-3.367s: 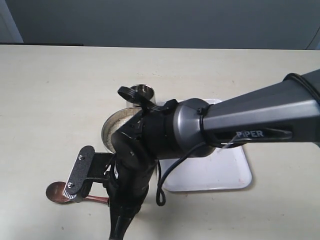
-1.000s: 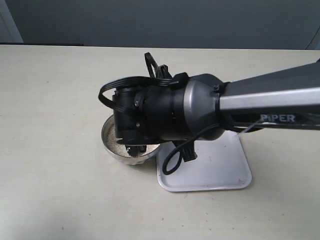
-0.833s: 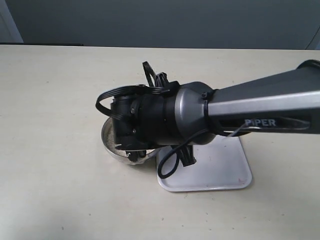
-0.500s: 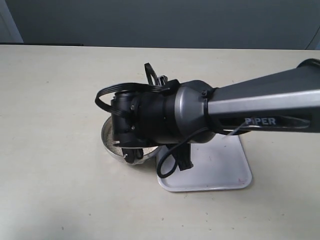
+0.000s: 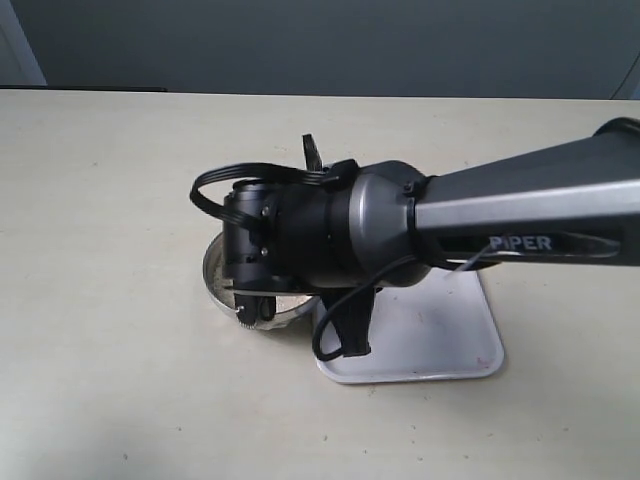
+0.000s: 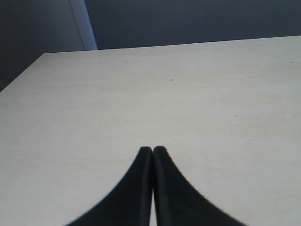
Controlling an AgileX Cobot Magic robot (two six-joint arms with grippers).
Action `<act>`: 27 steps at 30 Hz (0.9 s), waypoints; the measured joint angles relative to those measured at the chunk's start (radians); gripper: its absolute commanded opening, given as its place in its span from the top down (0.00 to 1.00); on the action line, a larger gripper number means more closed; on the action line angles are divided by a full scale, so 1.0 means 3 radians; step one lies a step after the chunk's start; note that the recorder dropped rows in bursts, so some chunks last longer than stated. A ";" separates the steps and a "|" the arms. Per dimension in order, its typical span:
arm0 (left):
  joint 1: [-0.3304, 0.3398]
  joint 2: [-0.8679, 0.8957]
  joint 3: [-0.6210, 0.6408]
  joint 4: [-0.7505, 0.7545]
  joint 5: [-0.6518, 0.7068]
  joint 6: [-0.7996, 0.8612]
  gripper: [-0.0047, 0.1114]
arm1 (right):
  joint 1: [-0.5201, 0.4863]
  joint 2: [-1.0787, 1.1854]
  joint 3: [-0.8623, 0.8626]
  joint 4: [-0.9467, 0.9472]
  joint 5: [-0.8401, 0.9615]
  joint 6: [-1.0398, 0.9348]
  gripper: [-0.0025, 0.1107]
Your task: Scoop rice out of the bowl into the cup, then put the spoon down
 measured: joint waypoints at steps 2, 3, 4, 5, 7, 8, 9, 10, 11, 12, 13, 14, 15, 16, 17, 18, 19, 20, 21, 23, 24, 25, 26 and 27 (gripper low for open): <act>0.0000 0.0000 0.0000 0.0000 0.0000 0.0000 0.96 | 0.0000 -0.0014 0.0000 0.0068 0.0000 0.0030 0.98; 0.0000 0.0000 0.0000 0.0000 0.0000 0.0000 0.96 | 0.0000 -0.0023 0.0000 0.0105 0.0000 0.0048 0.98; 0.0000 0.0000 0.0000 0.0000 0.0000 0.0000 0.96 | 0.0000 -0.0042 0.0000 0.0146 0.0007 0.0065 0.98; 0.0000 0.0000 0.0000 0.0000 0.0000 0.0000 0.96 | 0.0000 -0.0054 0.0000 0.0171 0.0015 0.0080 0.98; 0.0000 0.0000 0.0000 0.0000 0.0000 0.0000 0.96 | 0.0000 -0.0064 0.0000 0.0202 0.0046 0.0122 0.98; 0.0000 0.0000 0.0000 0.0000 0.0000 0.0000 0.96 | 0.0000 -0.0069 0.0000 0.0217 0.0055 0.0140 0.98; 0.0000 0.0000 0.0000 0.0000 0.0000 0.0000 0.96 | 0.0000 -0.0069 0.0000 0.0225 0.0072 0.0163 0.98; 0.0000 0.0000 0.0000 0.0000 0.0000 0.0000 0.96 | 0.0000 -0.0069 0.0000 0.0238 0.0085 0.0177 0.98; 0.0000 0.0000 0.0000 0.0000 0.0000 0.0000 0.96 | 0.0000 -0.0069 0.0000 0.0248 0.0096 0.0194 0.98; 0.0000 0.0000 0.0000 0.0000 0.0000 0.0000 0.96 | 0.0000 -0.0069 0.0000 0.0257 0.0111 0.0213 0.98; 0.0000 0.0000 0.0000 0.0000 0.0000 0.0000 0.96 | 0.0000 -0.0069 0.0000 0.0259 0.0124 0.0221 0.98; 0.0000 0.0000 0.0000 0.0000 0.0000 0.0000 0.96 | 0.0000 -0.0070 0.0000 0.0265 0.0133 0.0228 0.98; 0.0000 0.0000 0.0000 0.0000 0.0000 0.0000 0.96 | 0.0000 -0.0082 0.0000 0.0279 0.0136 0.0242 0.98; 0.0000 0.0000 0.0000 0.0000 0.0000 0.0000 0.96 | 0.0000 -0.0091 0.0000 0.0288 0.0141 0.0260 0.98; 0.0000 0.0000 0.0000 0.0000 0.0000 0.0000 0.96 | 0.0000 -0.0100 0.0000 0.0302 0.0144 0.0275 0.98; 0.0000 0.0000 0.0000 0.0000 0.0000 0.0000 0.96 | 0.0000 -0.0123 0.0000 0.0309 0.0149 0.0290 0.98; 0.0000 0.0000 0.0000 0.0000 0.0000 0.0000 0.96 | 0.0000 -0.0138 0.0000 0.0315 0.0149 0.0308 0.98; 0.0000 0.0000 0.0000 0.0000 0.0000 0.0000 0.96 | 0.0000 -0.0156 0.0000 0.0323 0.0149 0.0324 0.98; 0.0000 0.0000 0.0000 0.0000 0.0000 0.0000 0.96 | 0.0000 -0.0181 0.0000 0.0333 0.0149 0.0332 0.98; 0.0000 0.0000 0.0000 0.0000 0.0000 0.0000 0.96 | -0.0015 -0.0218 0.0000 0.0400 0.0149 0.0340 0.98; 0.0000 0.0000 0.0000 0.0000 0.0000 0.0000 0.96 | -0.0035 -0.0242 0.0000 0.0464 0.0143 0.0343 0.98; 0.0000 0.0000 0.0000 0.0000 0.0000 0.0000 0.96 | -0.0075 -0.0261 0.0000 0.0540 0.0137 0.0348 0.98; 0.0000 0.0000 0.0000 0.0000 0.0000 0.0000 0.96 | -0.0123 -0.0282 0.0000 0.0605 0.0137 0.0348 0.98; 0.0000 0.0000 0.0000 0.0000 0.0000 0.0000 0.96 | -0.0180 -0.0297 0.0000 0.0690 0.0123 0.0348 0.98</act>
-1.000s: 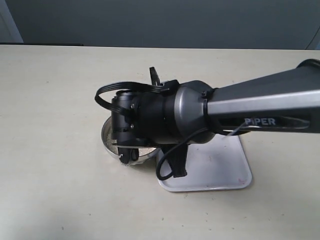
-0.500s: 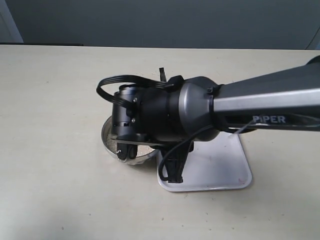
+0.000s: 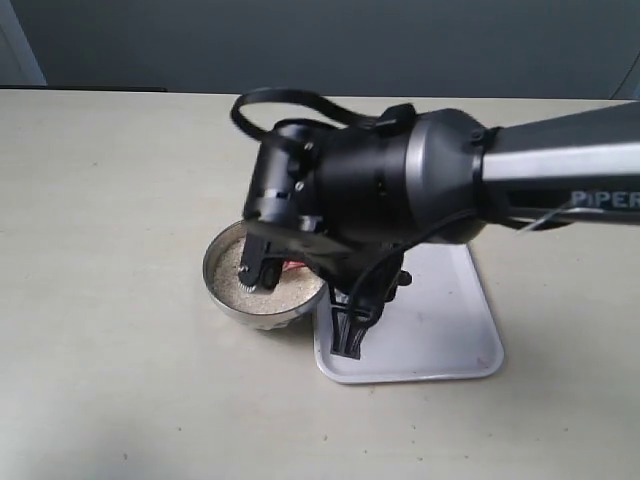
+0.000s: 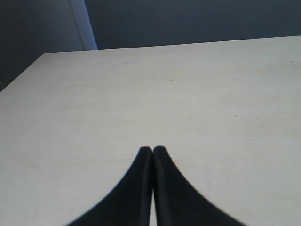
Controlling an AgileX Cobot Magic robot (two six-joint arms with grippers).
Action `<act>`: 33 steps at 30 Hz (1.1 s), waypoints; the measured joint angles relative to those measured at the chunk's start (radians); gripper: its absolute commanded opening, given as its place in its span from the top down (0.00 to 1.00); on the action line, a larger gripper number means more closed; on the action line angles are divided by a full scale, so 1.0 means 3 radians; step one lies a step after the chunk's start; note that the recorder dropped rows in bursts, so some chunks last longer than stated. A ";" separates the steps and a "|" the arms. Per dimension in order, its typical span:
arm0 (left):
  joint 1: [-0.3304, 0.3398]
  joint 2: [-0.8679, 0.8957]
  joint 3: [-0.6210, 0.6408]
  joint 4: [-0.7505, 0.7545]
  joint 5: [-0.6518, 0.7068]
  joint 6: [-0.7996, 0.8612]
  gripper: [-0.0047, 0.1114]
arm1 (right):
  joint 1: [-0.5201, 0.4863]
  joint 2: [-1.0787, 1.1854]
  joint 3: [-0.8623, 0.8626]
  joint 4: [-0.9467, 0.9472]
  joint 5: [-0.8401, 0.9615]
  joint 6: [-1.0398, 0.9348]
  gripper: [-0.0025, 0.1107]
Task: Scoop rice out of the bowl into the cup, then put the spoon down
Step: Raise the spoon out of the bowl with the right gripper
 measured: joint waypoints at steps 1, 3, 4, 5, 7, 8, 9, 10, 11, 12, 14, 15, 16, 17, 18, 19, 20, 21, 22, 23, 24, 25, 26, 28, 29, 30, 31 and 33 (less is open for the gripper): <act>0.0000 0.0000 0.0000 0.0000 0.0000 0.0000 0.96 | -0.0058 -0.0027 0.0000 0.0087 -0.0013 0.0000 0.98; 0.0000 0.0000 0.0000 0.0000 0.0000 0.0000 0.96 | -0.0148 -0.0070 0.0000 0.0216 -0.0061 0.0014 0.98; 0.0000 0.0000 0.0000 0.0000 0.0000 0.0000 0.96 | -0.0186 -0.0096 0.0000 0.0258 -0.0078 0.0014 0.98; 0.0000 0.0000 0.0000 0.0000 0.0000 0.0000 0.96 | -0.0213 -0.0115 0.0000 0.0282 -0.0093 0.0014 0.98; 0.0000 0.0000 0.0000 0.0000 0.0000 0.0000 0.96 | -0.0240 -0.0156 0.0000 0.0315 -0.0109 0.0014 0.98; 0.0000 0.0000 0.0000 0.0000 0.0000 0.0000 0.96 | -0.0254 -0.0169 0.0000 0.0322 -0.0115 0.0014 0.98; 0.0000 0.0000 0.0000 0.0000 0.0000 0.0000 0.96 | -0.0256 -0.0183 0.0000 0.0332 -0.0122 0.0014 0.98; 0.0000 0.0000 0.0000 0.0000 0.0000 0.0000 0.96 | -0.0262 -0.0189 0.0000 0.0332 -0.0130 0.0008 0.98; 0.0000 0.0000 0.0000 0.0000 0.0000 0.0000 0.96 | -0.0270 -0.0194 0.0000 0.0332 -0.0130 0.0002 0.98; 0.0000 0.0000 0.0000 0.0000 0.0000 0.0000 0.96 | -0.0273 -0.0194 0.0000 0.0332 -0.0130 -0.0018 0.98; 0.0000 0.0000 0.0000 0.0000 0.0000 0.0000 0.96 | -0.0278 -0.0197 0.0000 0.0332 -0.0145 -0.0052 0.98; 0.0000 0.0000 0.0000 0.0000 0.0000 0.0000 0.96 | -0.0278 -0.0197 0.0000 0.0332 -0.0164 -0.0059 0.98; 0.0000 0.0000 0.0000 0.0000 0.0000 0.0000 0.96 | -0.0278 -0.0197 0.0000 0.0332 -0.0185 -0.0066 0.98; 0.0000 0.0000 0.0000 0.0000 0.0000 0.0000 0.96 | -0.0278 -0.0197 0.0000 0.0332 -0.0211 -0.0073 0.98; 0.0000 0.0000 0.0000 0.0000 0.0000 0.0000 0.96 | -0.0278 -0.0197 0.0000 0.0332 -0.0247 -0.0073 0.98; 0.0000 0.0000 0.0000 0.0000 0.0000 0.0000 0.96 | -0.0278 -0.0197 0.0000 0.0332 -0.0274 -0.0082 0.98; 0.0000 0.0000 0.0000 0.0000 0.0000 0.0000 0.96 | -0.0278 -0.0197 0.0000 0.0332 -0.0310 -0.0091 0.98; 0.0000 0.0000 0.0000 0.0000 0.0000 0.0000 0.96 | -0.0278 -0.0197 0.0000 0.0332 -0.0326 -0.0099 0.98; 0.0000 0.0000 0.0000 0.0000 0.0000 0.0000 0.96 | -0.0278 -0.0197 0.0000 0.0332 -0.0351 -0.0108 0.98; 0.0000 0.0000 0.0000 0.0000 0.0000 0.0000 0.96 | -0.0292 -0.0197 0.0000 0.0332 -0.0367 -0.0108 0.98; 0.0000 0.0000 0.0000 0.0000 0.0000 0.0000 0.96 | -0.0307 -0.0197 0.0000 0.0332 -0.0386 -0.0113 0.98; 0.0000 0.0000 0.0000 0.0000 0.0000 0.0000 0.96 | -0.0335 -0.0197 0.0000 0.0338 -0.0425 -0.0113 0.98; 0.0000 0.0000 0.0000 0.0000 0.0000 0.0000 0.96 | -0.0372 -0.0197 0.0000 0.0346 -0.0451 -0.0113 0.98; 0.0000 0.0000 0.0000 0.0000 0.0000 0.0000 0.96 | -0.0450 -0.0197 0.0000 0.0361 -0.0500 -0.0120 0.98; 0.0000 0.0000 0.0000 0.0000 0.0000 0.0000 0.96 | -0.0494 -0.0197 0.0000 0.0377 -0.0516 -0.0120 0.98; 0.0000 0.0000 0.0000 0.0000 0.0000 0.0000 0.96 | -0.0535 -0.0197 0.0000 0.0393 -0.0535 -0.0120 0.98; 0.0000 0.0000 0.0000 0.0000 0.0000 0.0000 0.96 | -0.0575 -0.0197 0.0000 0.0393 -0.0556 -0.0126 0.98; 0.0000 0.0000 0.0000 0.0000 0.0000 0.0000 0.96 | -0.0643 -0.0197 0.0000 0.0400 -0.0624 -0.0132 0.98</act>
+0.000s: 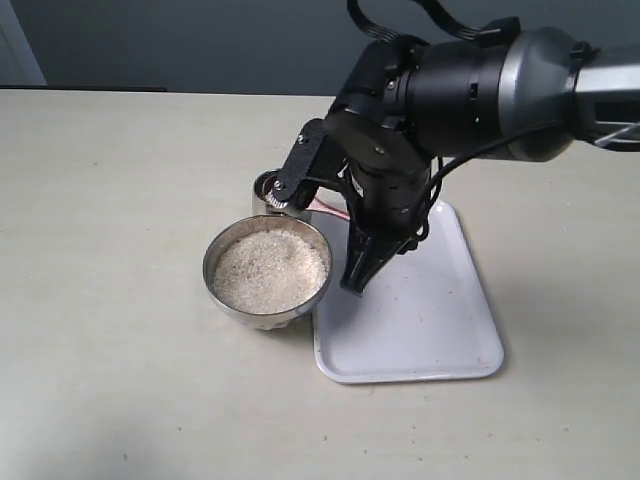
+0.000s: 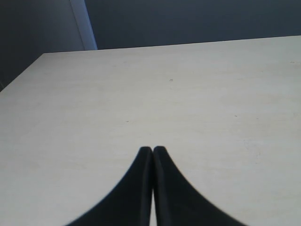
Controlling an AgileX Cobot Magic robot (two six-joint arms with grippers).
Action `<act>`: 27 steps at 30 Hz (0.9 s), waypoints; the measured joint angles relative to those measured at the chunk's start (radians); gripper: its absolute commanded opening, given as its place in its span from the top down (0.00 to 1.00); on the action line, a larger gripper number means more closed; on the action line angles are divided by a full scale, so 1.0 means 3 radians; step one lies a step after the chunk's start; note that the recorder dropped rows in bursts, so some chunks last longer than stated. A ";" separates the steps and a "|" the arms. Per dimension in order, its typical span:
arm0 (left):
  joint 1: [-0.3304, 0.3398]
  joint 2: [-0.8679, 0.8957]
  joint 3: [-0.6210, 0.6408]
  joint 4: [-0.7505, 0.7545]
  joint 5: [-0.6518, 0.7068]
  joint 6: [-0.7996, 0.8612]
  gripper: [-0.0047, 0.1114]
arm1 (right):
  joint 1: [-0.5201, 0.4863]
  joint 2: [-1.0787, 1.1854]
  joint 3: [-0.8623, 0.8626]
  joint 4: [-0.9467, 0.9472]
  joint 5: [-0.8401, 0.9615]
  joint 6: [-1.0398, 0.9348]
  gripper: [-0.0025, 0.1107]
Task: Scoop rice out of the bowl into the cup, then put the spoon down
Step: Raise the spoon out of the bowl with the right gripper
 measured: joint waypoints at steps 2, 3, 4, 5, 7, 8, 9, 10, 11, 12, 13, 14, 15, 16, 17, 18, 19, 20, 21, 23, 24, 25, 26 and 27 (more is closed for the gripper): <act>0.0000 0.0000 0.0000 0.0000 0.0000 0.0000 0.96 | -0.0052 0.0000 0.0000 0.0007 -0.0060 -0.0015 0.98; 0.0000 0.0000 0.0000 0.0000 0.0000 0.0000 0.96 | -0.0078 0.0000 0.0000 0.0007 -0.0091 -0.0024 0.98; 0.0000 0.0000 0.0000 0.0000 0.0000 0.0000 0.96 | -0.0103 0.0000 0.0000 0.0007 -0.0122 -0.0030 0.98; 0.0000 0.0000 0.0000 0.0000 0.0000 0.0000 0.96 | -0.0122 0.0000 0.0000 0.0007 -0.0163 -0.0030 0.98; 0.0000 0.0000 0.0000 0.0000 0.0000 0.0000 0.96 | -0.0172 0.0000 0.0000 0.0007 -0.0233 -0.0039 0.98; 0.0000 0.0000 0.0000 0.0000 0.0000 0.0000 0.96 | -0.0200 0.0000 0.0000 0.0007 -0.0267 -0.0039 0.98; 0.0000 0.0000 0.0000 0.0000 0.0000 0.0000 0.96 | -0.0220 0.0000 0.0000 0.0007 -0.0297 -0.0046 0.98; 0.0000 0.0000 0.0000 0.0000 0.0000 0.0000 0.96 | -0.0246 0.0000 0.0000 0.0007 -0.0339 -0.0046 0.98; 0.0000 0.0000 0.0000 0.0000 0.0000 0.0000 0.96 | -0.0268 0.0000 0.0000 0.0007 -0.0375 -0.0051 0.98; 0.0000 0.0000 0.0000 0.0000 0.0000 0.0000 0.96 | -0.0289 0.0000 0.0000 0.0007 -0.0400 -0.0051 0.98; 0.0000 0.0000 0.0000 0.0000 0.0000 0.0000 0.96 | -0.0305 0.0000 0.0000 0.0007 -0.0432 -0.0065 0.98; 0.0000 0.0000 0.0000 0.0000 0.0000 0.0000 0.96 | -0.0313 0.0000 0.0000 0.0007 -0.0461 -0.0074 0.98; 0.0000 0.0000 0.0000 0.0000 0.0000 0.0000 0.96 | -0.0320 0.0000 0.0000 0.0007 -0.0492 -0.0081 0.98; 0.0000 0.0000 0.0000 0.0000 0.0000 0.0000 0.96 | -0.0327 0.0000 0.0000 0.0007 -0.0516 -0.0089 0.98; 0.0000 0.0000 0.0000 0.0000 0.0000 0.0000 0.96 | -0.0327 0.0000 0.0000 0.0000 -0.0541 -0.0096 0.98; 0.0000 0.0000 0.0000 0.0000 0.0000 0.0000 0.96 | -0.0327 0.0000 0.0000 0.0000 -0.0568 -0.0106 0.98; 0.0000 0.0000 0.0000 0.0000 0.0000 0.0000 0.96 | -0.0327 0.0015 0.0000 -0.0005 -0.0593 -0.0111 0.98; 0.0000 0.0000 0.0000 0.0000 0.0000 0.0000 0.96 | -0.0327 0.0021 0.0000 -0.0014 -0.0606 -0.0111 0.98; 0.0000 0.0000 0.0000 0.0000 0.0000 0.0000 0.96 | -0.0327 0.0038 0.0000 -0.0021 -0.0612 -0.0119 0.98; 0.0000 0.0000 0.0000 0.0000 0.0000 0.0000 0.96 | -0.0327 0.0083 0.0000 -0.0042 -0.0626 -0.0119 0.98; 0.0000 0.0000 0.0000 0.0000 0.0000 0.0000 0.96 | -0.0327 0.0101 0.0000 -0.0068 -0.0626 -0.0123 0.98; 0.0000 0.0000 0.0000 0.0000 0.0000 0.0000 0.96 | -0.0331 0.0121 0.0000 -0.0094 -0.0631 -0.0123 0.98; 0.0000 0.0000 0.0000 0.0000 0.0000 0.0000 0.96 | -0.0331 0.0132 0.0000 -0.0126 -0.0631 -0.0125 0.98; 0.0000 0.0000 0.0000 0.0000 0.0000 0.0000 0.96 | -0.0331 0.0151 0.0000 -0.0157 -0.0631 -0.0131 0.98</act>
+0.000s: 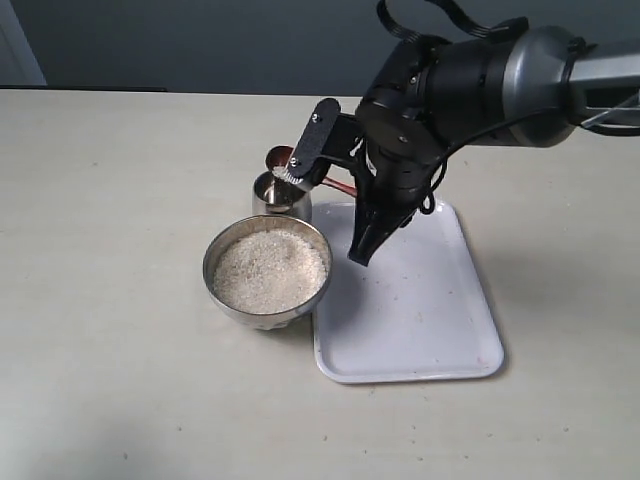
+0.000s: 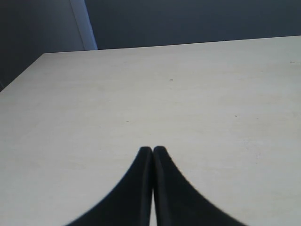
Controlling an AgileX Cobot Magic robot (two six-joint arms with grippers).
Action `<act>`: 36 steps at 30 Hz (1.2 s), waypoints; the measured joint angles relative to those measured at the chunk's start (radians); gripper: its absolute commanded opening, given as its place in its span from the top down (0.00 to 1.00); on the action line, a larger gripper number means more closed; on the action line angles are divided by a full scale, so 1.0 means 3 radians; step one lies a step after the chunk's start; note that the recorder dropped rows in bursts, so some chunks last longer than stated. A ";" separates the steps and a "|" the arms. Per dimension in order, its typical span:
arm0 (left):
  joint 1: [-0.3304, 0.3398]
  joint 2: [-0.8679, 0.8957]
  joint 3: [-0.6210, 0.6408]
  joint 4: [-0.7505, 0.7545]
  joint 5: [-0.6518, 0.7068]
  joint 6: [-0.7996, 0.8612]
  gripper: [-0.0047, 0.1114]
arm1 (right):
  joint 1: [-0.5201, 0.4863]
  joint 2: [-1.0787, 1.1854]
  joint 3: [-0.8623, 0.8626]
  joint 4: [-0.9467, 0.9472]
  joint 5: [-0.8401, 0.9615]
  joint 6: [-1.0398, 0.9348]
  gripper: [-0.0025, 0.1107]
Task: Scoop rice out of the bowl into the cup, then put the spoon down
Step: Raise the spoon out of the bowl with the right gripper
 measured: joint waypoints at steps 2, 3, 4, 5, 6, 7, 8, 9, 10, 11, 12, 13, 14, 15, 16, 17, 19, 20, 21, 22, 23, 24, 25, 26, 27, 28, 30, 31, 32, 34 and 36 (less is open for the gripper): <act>0.0000 0.0000 0.0000 0.0000 0.0000 0.0000 0.96 | 0.0000 0.0025 0.0000 -0.0080 -0.0002 0.0000 0.98; 0.0000 0.0000 0.0000 0.0000 0.0000 0.0000 0.96 | 0.0000 0.0026 0.0000 -0.0105 -0.0002 0.0000 0.98; 0.0000 0.0000 0.0000 0.0000 0.0000 0.0000 0.96 | 0.0000 0.0026 0.0000 -0.0134 -0.0002 0.0000 0.98; 0.0000 0.0000 0.0000 0.0000 0.0000 0.0000 0.96 | 0.0000 0.0026 0.0000 -0.0174 -0.0002 0.0000 0.98; 0.0000 0.0000 0.0000 0.0000 0.0000 0.0000 0.96 | 0.0000 0.0026 0.0000 -0.0211 -0.0002 0.0000 0.98; 0.0000 0.0000 0.0000 0.0000 0.0000 0.0000 0.96 | 0.0000 0.0026 0.0000 -0.0236 -0.0002 0.0000 0.98; 0.0000 0.0000 0.0000 0.0000 0.0000 0.0000 0.96 | 0.0000 0.0026 0.0000 -0.0270 -0.0002 0.0000 0.98; 0.0000 0.0000 0.0000 0.0000 0.0000 0.0000 0.96 | 0.0000 0.0026 0.0000 -0.0339 -0.0008 0.0000 0.98; 0.0000 0.0000 0.0000 0.0000 0.0000 0.0000 0.96 | 0.0000 0.0026 0.0000 -0.0384 -0.0008 0.0000 0.98; 0.0000 0.0000 0.0000 0.0000 0.0000 0.0000 0.96 | 0.0000 0.0026 0.0000 -0.0447 -0.0008 0.0000 0.98; 0.0000 0.0000 0.0000 0.0000 0.0000 0.0000 0.96 | 0.0000 0.0026 0.0000 -0.0479 -0.0008 0.0000 0.98; 0.0000 0.0000 0.0000 0.0000 0.0000 0.0000 0.96 | 0.0000 0.0026 0.0000 -0.0532 -0.0008 0.0000 0.98; 0.0000 0.0000 0.0000 0.0000 0.0000 0.0000 0.96 | 0.0000 0.0026 0.0000 -0.0555 -0.0008 0.0000 0.98; 0.0000 0.0000 0.0000 0.0000 0.0000 0.0000 0.96 | 0.0000 0.0026 0.0000 -0.0607 -0.0008 0.0000 0.98; 0.0000 0.0000 0.0000 0.0000 0.0000 0.0000 0.96 | 0.0000 0.0026 0.0000 -0.0621 -0.0008 0.0000 0.98; 0.0000 0.0000 0.0000 0.0000 0.0000 0.0000 0.96 | 0.0000 0.0026 0.0000 -0.0636 -0.0008 0.0000 0.98; 0.0000 0.0000 0.0000 0.0000 0.0000 0.0000 0.96 | 0.0000 0.0026 0.0000 -0.0638 -0.0008 0.0000 0.98; 0.0000 0.0000 0.0000 0.0000 0.0000 0.0000 0.96 | 0.0007 0.0026 0.0000 -0.0652 -0.0008 0.0000 0.98; 0.0000 0.0000 0.0000 0.0000 0.0000 0.0000 0.96 | 0.0023 0.0026 0.0000 -0.0676 -0.0008 0.0000 0.98; 0.0000 0.0000 0.0000 0.0000 0.0000 0.0000 0.96 | 0.0056 0.0026 0.0000 -0.0717 -0.0008 0.0000 0.98; 0.0000 0.0000 0.0000 0.0000 0.0000 0.0000 0.96 | 0.0084 0.0026 0.0000 -0.0767 -0.0016 0.0000 0.98; 0.0000 0.0000 0.0000 0.0000 0.0000 0.0000 0.96 | 0.0118 0.0026 0.0000 -0.0827 -0.0044 0.0000 0.98; 0.0000 0.0000 0.0000 0.0000 0.0000 0.0000 0.96 | 0.0141 0.0026 0.0000 -0.0853 -0.0060 0.0000 0.98; 0.0000 0.0000 0.0000 0.0000 0.0000 0.0000 0.96 | 0.0149 0.0026 0.0000 -0.0859 -0.0075 0.0000 0.98; 0.0000 0.0000 0.0000 0.0000 0.0000 0.0000 0.96 | 0.0151 0.0026 0.0000 -0.0865 -0.0075 0.0000 0.98; 0.0000 0.0000 0.0000 0.0000 0.0000 0.0000 0.96 | 0.0151 0.0026 0.0000 -0.0865 -0.0067 0.0000 0.98; 0.0000 0.0000 0.0000 0.0000 0.0000 0.0000 0.96 | 0.0151 0.0026 0.0000 -0.0865 -0.0067 0.0000 0.98; 0.0000 0.0000 0.0000 0.0000 0.0000 0.0000 0.96 | 0.0151 0.0026 0.0000 -0.0867 -0.0067 0.0000 0.98; 0.0000 0.0000 0.0000 0.0000 0.0000 0.0000 0.96 | 0.0151 0.0026 0.0000 -0.0883 -0.0067 0.0000 0.98; 0.0000 0.0000 0.0000 0.0000 0.0000 0.0000 0.96 | 0.0151 0.0026 0.0000 -0.0925 -0.0067 0.0000 0.98; 0.0000 0.0000 0.0000 0.0000 0.0000 0.0000 0.96 | 0.0151 0.0026 0.0000 -0.0992 -0.0067 0.0000 0.98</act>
